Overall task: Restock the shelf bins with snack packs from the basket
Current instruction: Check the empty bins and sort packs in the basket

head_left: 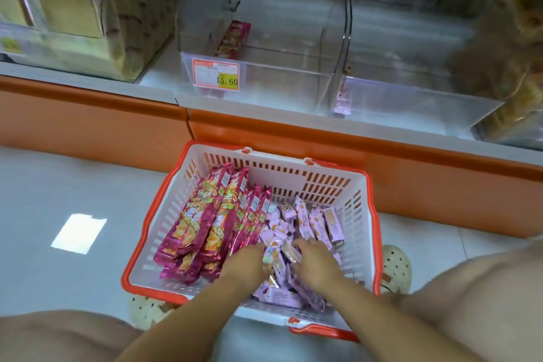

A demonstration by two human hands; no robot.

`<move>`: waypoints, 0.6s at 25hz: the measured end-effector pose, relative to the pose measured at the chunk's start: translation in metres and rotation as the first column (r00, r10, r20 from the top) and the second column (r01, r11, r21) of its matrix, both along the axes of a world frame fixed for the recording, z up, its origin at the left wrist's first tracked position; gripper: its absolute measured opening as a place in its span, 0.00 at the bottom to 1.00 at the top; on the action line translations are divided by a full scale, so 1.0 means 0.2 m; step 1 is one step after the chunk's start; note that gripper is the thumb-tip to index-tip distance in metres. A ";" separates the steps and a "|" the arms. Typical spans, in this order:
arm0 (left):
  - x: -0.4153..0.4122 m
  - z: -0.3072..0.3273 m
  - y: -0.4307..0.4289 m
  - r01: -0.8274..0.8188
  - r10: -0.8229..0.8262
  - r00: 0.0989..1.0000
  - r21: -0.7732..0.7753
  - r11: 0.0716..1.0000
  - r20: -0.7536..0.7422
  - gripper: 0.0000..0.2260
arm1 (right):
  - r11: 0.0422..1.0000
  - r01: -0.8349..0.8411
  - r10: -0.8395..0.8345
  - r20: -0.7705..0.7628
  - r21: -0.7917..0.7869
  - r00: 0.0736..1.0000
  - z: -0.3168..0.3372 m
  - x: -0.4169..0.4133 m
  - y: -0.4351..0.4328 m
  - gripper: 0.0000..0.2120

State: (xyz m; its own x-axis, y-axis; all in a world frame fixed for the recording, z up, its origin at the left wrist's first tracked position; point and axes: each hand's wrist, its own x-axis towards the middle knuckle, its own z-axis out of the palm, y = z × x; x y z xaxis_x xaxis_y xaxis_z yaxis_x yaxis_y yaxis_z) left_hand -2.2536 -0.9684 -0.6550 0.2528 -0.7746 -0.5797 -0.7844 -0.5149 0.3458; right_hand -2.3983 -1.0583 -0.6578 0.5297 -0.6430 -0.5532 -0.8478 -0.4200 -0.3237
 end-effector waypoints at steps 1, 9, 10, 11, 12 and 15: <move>0.00 0.00 -0.01 0.004 -0.005 0.999 0.009 1.000 0.036 0.20 | 1.000 -0.005 0.005 0.010 -0.003 1.000 -0.01 0.00 0.01 0.24; -0.01 0.18 -0.10 -0.417 0.283 0.809 -0.165 0.894 -0.515 0.21 | 0.700 0.495 -0.710 0.430 0.515 0.557 0.23 0.07 -0.05 0.14; 0.00 0.21 -0.10 -0.462 0.291 0.734 -0.136 0.877 -0.613 0.22 | 0.658 0.509 -0.752 0.451 0.555 0.481 0.26 0.06 -0.07 0.12; 0.01 0.24 -0.11 -0.485 0.297 0.662 -0.091 0.870 -0.688 0.23 | 0.620 0.514 -0.785 0.460 0.593 0.415 0.30 0.05 -0.09 0.10; 0.03 0.26 -0.10 -0.491 0.305 0.592 -0.034 0.871 -0.746 0.22 | 0.580 0.505 -0.814 0.458 0.639 0.356 0.32 0.03 -0.11 0.10; 0.04 0.32 -0.08 -0.483 0.327 0.414 0.100 0.870 -0.849 0.20 | 0.480 0.443 -0.877 0.413 0.757 0.246 0.34 -0.01 -0.14 0.11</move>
State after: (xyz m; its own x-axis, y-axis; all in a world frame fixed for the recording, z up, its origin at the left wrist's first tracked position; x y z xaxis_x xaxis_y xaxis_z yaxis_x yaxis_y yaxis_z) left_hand -2.2458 -0.9842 -0.5906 0.0314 -0.8049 -0.5925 0.1905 -0.5772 0.7941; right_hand -2.4002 -1.0864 -0.5897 0.3225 -0.7716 -0.5482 -0.1152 0.5429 -0.8319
